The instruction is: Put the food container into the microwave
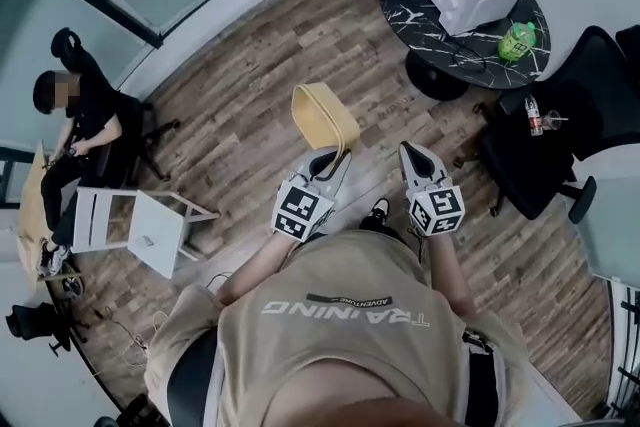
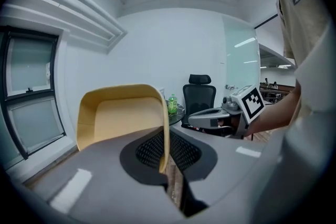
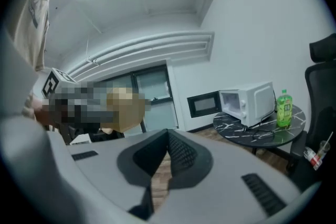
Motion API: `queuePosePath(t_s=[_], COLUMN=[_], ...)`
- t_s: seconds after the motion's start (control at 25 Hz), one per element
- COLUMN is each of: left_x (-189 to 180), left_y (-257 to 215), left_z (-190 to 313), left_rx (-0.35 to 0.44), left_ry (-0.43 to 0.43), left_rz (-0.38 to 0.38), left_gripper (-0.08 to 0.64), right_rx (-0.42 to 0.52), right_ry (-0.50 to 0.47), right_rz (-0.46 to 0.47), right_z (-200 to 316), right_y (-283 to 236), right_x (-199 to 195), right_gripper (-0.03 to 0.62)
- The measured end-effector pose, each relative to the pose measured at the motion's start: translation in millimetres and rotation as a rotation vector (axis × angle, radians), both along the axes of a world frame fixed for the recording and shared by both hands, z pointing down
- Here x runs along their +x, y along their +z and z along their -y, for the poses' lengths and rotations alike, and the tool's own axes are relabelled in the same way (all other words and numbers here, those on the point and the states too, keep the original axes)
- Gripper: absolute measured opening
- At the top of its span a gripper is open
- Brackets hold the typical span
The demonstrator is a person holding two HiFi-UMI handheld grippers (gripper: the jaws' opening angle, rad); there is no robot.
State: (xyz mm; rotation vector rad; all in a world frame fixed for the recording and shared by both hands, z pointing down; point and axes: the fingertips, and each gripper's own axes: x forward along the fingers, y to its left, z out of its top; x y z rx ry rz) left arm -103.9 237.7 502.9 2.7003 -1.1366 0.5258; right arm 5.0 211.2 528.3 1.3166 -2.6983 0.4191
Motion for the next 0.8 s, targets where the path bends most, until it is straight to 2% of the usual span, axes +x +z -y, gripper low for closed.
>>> queuePosePath(t_s=[0.2, 0.32, 0.44, 0.6, 0.8], left_x=[29.3, 31.0, 35.6, 37.7, 19.3], left_y=[2.6, 1.8, -1.9, 0.3, 11.9], left_z=[38.5, 66.0, 87.8, 120.1, 164.4], left_rx=[-0.025, -0.013, -0.002, -0.005, -0.014], left_ry=[-0.009, -0.026, -0.019, -0.005, 0.035], left_rz=[0.017, 0.040, 0.053, 0.041, -0.004], left_gripper=[0.017, 0.017, 0.017, 0.017, 0.017], right_rx=[-0.054, -0.036, -0.030, -0.045, -0.033], right_ry=[-0.026, -0.036, -0.061, -0.079, -0.034], right_rz=[-0.008, -0.050, -0.116, -0.115, -0.126], right_z=[32.9, 57.1, 72.1, 95.6, 141.2], right_y=[23.7, 31.7, 39.6, 40.1, 35.6], right_x=[37.1, 49.3, 51.4, 49.3, 22.4], right_gripper=[0.009, 0.009, 0.009, 0.009, 0.009])
